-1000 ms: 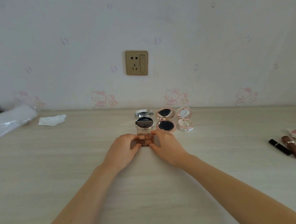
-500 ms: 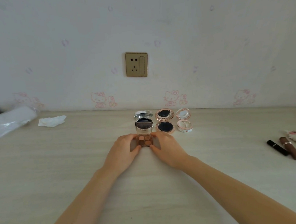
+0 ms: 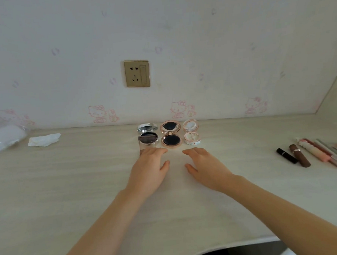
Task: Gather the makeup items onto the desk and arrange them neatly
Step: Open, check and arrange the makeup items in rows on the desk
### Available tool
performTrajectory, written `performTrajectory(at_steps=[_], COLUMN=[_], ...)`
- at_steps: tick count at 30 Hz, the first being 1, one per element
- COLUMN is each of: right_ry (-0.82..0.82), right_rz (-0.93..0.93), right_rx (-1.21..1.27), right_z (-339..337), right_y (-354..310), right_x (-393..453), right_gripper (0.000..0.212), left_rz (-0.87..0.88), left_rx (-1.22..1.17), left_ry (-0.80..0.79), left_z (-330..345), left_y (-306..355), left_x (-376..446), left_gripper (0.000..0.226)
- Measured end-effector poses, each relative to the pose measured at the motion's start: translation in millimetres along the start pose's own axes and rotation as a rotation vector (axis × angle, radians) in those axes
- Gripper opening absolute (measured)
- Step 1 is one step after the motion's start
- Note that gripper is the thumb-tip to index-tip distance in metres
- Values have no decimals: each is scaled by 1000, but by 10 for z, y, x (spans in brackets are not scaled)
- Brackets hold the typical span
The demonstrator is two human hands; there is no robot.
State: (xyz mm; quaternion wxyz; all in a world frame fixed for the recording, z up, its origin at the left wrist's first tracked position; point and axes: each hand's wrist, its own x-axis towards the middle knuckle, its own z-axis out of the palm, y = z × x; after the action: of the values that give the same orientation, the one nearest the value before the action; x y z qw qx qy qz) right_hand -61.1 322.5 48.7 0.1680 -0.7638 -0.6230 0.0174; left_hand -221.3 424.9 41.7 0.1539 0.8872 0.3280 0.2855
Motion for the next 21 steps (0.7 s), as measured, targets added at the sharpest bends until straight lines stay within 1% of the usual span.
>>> performTrajectory(at_steps=[7,10,17,21], right_ry=[55,104,231,265], right_rz=[42,65,171,241], right_rx=[-133,-179,-258,-312], right_z=[-251,-381,-569,-702], right_y=[540,817,1624,2010], right_x=[-576,-831,-1455,-1724], right_gripper=[48,47,45,48], left_rz=[152,222,362,462], left_rx=[9,8,-1,28], left_ry=[-122,-158,-264,-304], left_z=[421,688,1266,1540], left_y=[643,982,1769,2181], left_x=[-42,-55,76,241], left_gripper=[38,41,49,50])
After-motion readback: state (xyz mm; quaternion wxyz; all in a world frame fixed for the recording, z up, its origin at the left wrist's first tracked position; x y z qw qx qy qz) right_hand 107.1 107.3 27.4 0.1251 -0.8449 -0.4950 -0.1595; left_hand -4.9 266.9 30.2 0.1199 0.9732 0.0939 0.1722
